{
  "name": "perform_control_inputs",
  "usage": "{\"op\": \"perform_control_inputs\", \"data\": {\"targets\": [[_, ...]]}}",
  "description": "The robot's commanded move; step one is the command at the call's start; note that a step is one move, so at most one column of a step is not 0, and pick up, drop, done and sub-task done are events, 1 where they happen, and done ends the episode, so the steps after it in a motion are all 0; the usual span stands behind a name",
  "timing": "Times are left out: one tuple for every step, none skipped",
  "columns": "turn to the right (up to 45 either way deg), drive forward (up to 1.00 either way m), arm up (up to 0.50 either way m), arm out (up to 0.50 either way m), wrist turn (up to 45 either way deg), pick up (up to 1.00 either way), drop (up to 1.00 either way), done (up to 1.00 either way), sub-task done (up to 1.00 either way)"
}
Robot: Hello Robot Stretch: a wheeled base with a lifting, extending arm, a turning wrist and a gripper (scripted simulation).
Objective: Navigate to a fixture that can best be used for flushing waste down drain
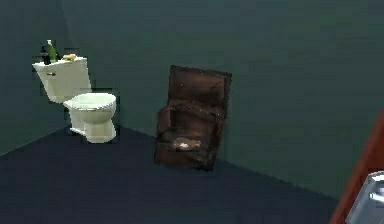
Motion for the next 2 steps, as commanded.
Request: {"op": "perform_control_inputs", "data": {"targets": [[0.0,0.6,0.0,0.0,0.0,0.0,0.0,0.0,0.0],[0.0,0.0,0.0,0.0,0.0,0.0,0.0,1.0,0.0]]}}
